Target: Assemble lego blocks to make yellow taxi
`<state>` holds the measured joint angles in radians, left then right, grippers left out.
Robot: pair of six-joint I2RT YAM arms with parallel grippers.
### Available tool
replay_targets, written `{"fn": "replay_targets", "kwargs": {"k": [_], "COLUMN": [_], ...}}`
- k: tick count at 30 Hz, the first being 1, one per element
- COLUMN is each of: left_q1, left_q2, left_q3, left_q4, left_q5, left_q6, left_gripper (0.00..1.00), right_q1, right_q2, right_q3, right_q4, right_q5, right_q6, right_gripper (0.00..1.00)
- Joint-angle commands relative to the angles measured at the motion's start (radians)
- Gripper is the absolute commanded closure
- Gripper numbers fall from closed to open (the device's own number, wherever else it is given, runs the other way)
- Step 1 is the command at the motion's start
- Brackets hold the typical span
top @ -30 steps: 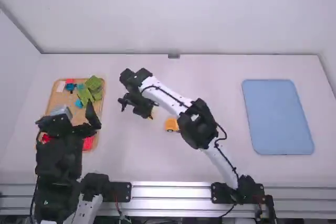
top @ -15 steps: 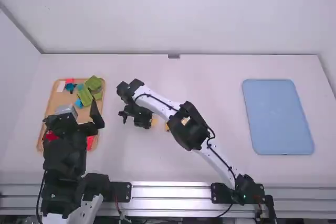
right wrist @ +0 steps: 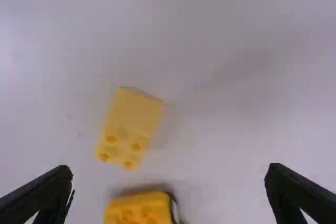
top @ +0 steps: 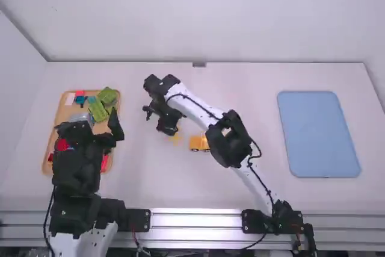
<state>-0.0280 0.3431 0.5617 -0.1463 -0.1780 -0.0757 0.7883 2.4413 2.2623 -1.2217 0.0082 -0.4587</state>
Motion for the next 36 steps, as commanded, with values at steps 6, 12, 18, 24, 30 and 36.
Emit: {"fn": "replay_targets", "kwargs": {"k": [6,12,18,24,30,36], "left_q1": [0.008,0.002,-0.054,-0.092,-0.089,-0.090], "left_q2": [0.328,0.654,0.951,1.215,1.396,1.437], "left_q3": [0.048,0.272,0.547,0.669,0.658,0.658], "left_q4": [0.120,-0.075,-0.472,-0.799,-0.711,-0.705], "left_q5": [0.362,0.629,0.875,0.945,0.872,0.929], "left_q6": [0.134,0.409,0.955,1.624,1.737,1.749], "left_gripper": [0.01,0.01,0.01,0.01,0.01,0.01], "right_q1": [-0.169,-0.218,-0.282,-0.397,-0.521,-0.605], "right_q2": [-0.465,-0.800,-1.078,-1.229,-1.271,-1.273], "right_q3": [-0.273,-0.830,-1.278,-1.570,-1.715,-1.780], "right_q4": [0.229,0.676,1.043,1.255,1.323,1.498], "right_q5": [-0.206,-0.113,-0.251,-0.527,-0.771,-0.856], "right_q6": [-0.003,0.134,0.132,0.100,-0.074,-0.058], "right_gripper": [0.02,0.02,0.02,0.02,0.02,0.02]}}
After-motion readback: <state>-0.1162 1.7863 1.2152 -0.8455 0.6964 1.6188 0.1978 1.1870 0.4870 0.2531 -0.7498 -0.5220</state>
